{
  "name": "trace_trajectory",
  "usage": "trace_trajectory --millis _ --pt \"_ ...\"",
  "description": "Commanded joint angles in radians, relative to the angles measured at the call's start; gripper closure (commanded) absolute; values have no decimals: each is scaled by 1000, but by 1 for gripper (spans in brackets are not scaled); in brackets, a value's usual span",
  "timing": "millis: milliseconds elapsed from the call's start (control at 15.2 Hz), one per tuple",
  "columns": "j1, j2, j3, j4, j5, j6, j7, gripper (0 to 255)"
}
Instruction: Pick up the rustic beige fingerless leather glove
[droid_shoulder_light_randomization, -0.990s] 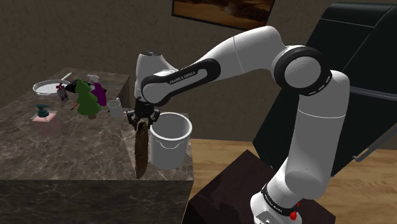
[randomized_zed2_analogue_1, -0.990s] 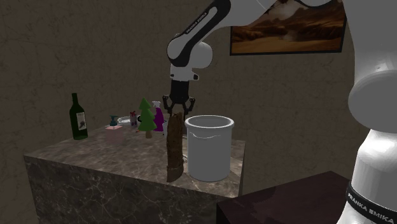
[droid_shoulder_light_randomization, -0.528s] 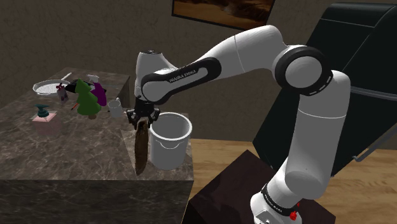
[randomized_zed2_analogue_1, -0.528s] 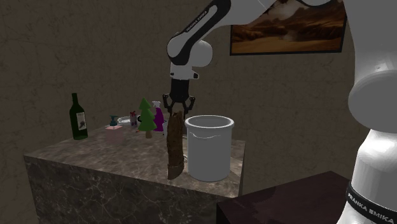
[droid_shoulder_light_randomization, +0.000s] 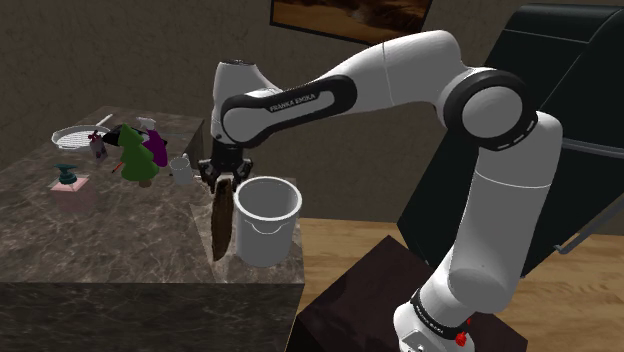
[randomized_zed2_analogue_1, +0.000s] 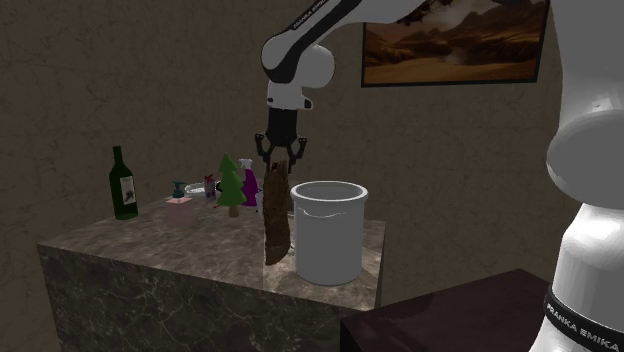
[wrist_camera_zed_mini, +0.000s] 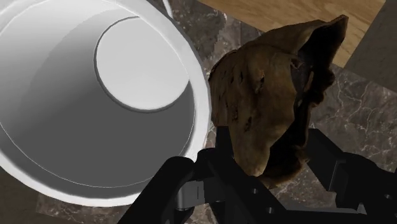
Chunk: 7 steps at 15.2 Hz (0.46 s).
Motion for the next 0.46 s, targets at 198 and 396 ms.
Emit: trace_trajectory --millis 198,396 --pt "-3 -24 4 41 11 -62 -5 255" --pt "-4 -29 5 50 13 -75 -6 255"
